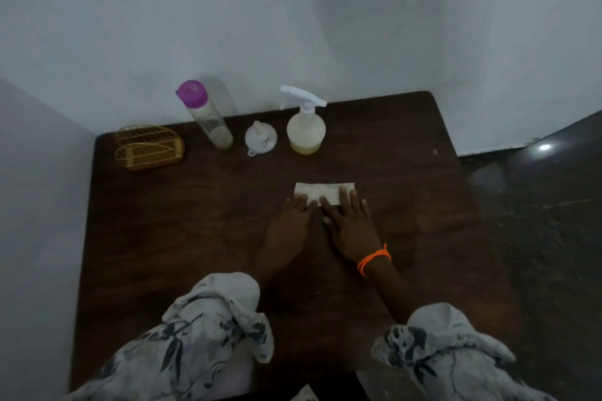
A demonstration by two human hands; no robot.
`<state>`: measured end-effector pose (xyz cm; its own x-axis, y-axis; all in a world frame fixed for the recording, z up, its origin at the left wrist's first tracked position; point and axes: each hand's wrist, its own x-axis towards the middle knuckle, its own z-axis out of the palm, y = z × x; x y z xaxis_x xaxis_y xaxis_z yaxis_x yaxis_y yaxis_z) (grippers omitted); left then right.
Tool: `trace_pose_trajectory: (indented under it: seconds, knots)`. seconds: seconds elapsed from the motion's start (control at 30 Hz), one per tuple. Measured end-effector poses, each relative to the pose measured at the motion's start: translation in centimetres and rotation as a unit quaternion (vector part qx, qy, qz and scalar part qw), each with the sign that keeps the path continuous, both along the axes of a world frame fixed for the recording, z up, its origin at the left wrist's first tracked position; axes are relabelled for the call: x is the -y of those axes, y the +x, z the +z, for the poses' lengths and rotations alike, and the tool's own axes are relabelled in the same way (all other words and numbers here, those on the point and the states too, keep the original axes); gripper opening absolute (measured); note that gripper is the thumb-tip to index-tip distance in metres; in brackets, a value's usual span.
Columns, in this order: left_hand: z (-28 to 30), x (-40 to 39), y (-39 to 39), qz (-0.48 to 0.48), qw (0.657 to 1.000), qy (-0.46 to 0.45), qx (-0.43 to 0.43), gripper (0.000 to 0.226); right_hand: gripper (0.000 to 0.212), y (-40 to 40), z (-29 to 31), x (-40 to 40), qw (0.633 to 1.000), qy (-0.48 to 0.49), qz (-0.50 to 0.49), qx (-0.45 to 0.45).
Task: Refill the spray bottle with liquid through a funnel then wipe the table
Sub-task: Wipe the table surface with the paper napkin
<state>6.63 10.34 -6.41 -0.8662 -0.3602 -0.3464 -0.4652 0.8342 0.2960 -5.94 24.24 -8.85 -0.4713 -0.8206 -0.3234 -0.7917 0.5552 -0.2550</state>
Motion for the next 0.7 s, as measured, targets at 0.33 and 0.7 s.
trace_pose_trajectory:
  seconds: [0.33, 0.7]
  knots:
    - [2.5, -7.8, 13.4, 0.015, 0.998, 0.048, 0.028, 0.066, 0.049, 11.5, -0.1, -8.3, 0.997, -0.033, 0.058, 0.027]
    - [2.3, -14.5, 8.8, -0.166, 0.980, 0.024, 0.106, 0.071, 0.047, 10.5, 1.0, -17.6, 0.996, 0.008, -0.061, 0.065]
